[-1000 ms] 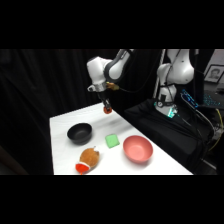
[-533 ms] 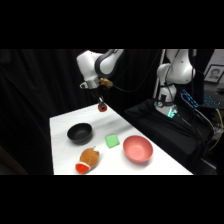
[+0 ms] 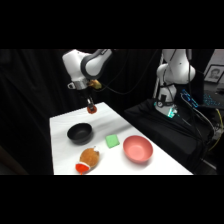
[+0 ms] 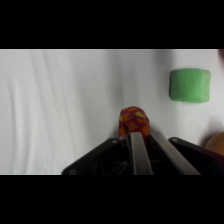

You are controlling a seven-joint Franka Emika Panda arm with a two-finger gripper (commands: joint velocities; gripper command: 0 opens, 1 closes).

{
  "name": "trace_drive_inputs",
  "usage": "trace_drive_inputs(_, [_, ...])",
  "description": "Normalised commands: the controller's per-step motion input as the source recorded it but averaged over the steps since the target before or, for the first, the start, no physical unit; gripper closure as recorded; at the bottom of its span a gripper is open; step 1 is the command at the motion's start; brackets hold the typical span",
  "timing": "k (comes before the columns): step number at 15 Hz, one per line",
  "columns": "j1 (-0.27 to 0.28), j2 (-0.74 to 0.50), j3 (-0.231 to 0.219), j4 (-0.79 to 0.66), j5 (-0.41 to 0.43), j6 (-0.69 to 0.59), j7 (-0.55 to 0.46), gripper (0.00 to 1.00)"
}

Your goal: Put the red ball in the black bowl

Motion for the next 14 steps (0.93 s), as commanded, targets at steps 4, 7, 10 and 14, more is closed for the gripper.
trace_drive_inputs(4, [-0.053, 0.33, 0.043, 0.57, 0.132, -0.11, 0.05, 0.98])
trace_drive_inputs(7, [-0.058, 0.34, 0.082, 0.52, 0.153, -0.05, 0.08, 0.98])
trace_drive_inputs(10, [-0.061, 0.33, 0.093, 0.45, 0.146, 0.03, 0.09, 0.98])
trace_drive_inputs(14, [-0.076, 0.32, 0.097, 0.38, 0.138, 0.07, 0.06, 0.98])
